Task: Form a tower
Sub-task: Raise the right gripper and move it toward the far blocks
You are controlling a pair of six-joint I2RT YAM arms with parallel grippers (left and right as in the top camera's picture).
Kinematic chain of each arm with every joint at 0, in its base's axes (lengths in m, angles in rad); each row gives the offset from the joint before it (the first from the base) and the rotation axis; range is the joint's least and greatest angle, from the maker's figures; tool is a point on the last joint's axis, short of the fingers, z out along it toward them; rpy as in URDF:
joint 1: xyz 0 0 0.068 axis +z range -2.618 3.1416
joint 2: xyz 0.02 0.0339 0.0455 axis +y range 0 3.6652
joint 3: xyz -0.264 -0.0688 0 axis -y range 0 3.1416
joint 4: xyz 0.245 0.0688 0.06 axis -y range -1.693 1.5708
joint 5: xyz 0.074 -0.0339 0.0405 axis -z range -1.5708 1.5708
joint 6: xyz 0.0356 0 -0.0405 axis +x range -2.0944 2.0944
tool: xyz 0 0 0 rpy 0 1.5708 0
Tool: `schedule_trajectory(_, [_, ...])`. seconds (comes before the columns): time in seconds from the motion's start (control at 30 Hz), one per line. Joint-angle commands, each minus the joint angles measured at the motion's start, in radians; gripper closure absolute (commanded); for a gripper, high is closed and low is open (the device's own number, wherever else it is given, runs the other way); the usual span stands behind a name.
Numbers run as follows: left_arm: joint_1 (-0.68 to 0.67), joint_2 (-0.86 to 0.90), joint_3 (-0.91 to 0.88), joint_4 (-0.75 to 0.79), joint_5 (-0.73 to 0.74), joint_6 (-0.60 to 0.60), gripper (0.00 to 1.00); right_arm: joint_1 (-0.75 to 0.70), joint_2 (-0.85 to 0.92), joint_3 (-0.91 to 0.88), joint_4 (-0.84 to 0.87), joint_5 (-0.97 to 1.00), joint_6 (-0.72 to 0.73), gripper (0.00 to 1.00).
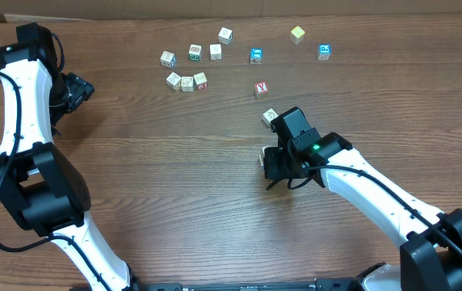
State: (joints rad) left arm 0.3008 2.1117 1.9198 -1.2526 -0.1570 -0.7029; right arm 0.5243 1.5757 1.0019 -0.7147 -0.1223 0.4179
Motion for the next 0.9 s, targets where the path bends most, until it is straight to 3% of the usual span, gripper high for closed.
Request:
schedule_trajectory(0.0, [-0.006, 0.003, 0.013, 0.001, -0.003, 0.008, 0.0, 0.005, -0.002, -0.001, 0.007, 0.016, 0.002, 0.96])
schedule_trajectory(0.87, [-0.006, 0.003, 0.013, 0.001, -0.003, 0.008, 0.0, 0.005, -0.002, -0.001, 0.017, 0.029, 0.002, 0.96])
